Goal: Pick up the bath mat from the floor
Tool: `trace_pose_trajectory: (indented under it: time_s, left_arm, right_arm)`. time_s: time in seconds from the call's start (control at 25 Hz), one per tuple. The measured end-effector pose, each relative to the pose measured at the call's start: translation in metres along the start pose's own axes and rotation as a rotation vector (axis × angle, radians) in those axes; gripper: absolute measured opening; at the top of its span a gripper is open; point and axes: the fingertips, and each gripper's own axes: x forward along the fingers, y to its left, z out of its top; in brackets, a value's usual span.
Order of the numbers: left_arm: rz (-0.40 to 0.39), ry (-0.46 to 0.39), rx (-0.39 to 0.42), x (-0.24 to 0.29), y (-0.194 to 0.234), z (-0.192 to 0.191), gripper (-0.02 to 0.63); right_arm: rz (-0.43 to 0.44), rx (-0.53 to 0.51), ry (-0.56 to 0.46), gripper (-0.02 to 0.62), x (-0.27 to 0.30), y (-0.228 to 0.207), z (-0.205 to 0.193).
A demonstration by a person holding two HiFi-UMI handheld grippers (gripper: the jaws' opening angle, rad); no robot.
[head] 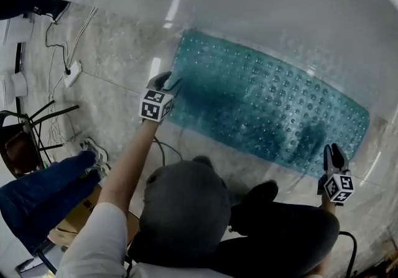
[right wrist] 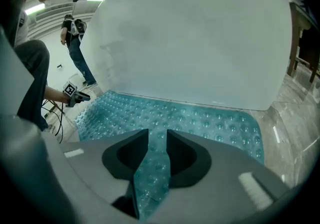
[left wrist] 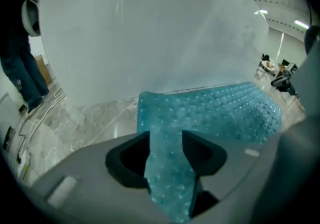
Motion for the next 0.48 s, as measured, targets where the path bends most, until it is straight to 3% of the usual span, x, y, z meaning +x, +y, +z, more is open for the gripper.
trace_pose_trajectory:
  time_s: [0.12, 0.24, 0.4, 0.48]
  left_arm:
    - [0.014, 0.091, -0.008, 0.02, 0.02, -0.026, 0.289]
    - [-0.025, 0.185, -0.078, 0.042, 0.024, -0.049, 0.458]
    - [-0.078, 0.258, -0.089, 0.063, 0.017, -0.067, 0.48]
    - [-0.083, 0.269, -0.069, 0.069, 0.009, -0.068, 0.417]
  right_arm:
    - [0.005, 0.012, 0.008, 0.12, 0.007, 0.001, -0.014]
    - [0.007, 0.017, 0.016, 0.12, 0.009, -0.002, -0.025]
    - [-0.003, 0.015, 0.025, 0.114, 0.009, -0.009, -0.033]
    - [-0.008, 0.015, 0.025, 0.114, 0.009, -0.013, -0.037]
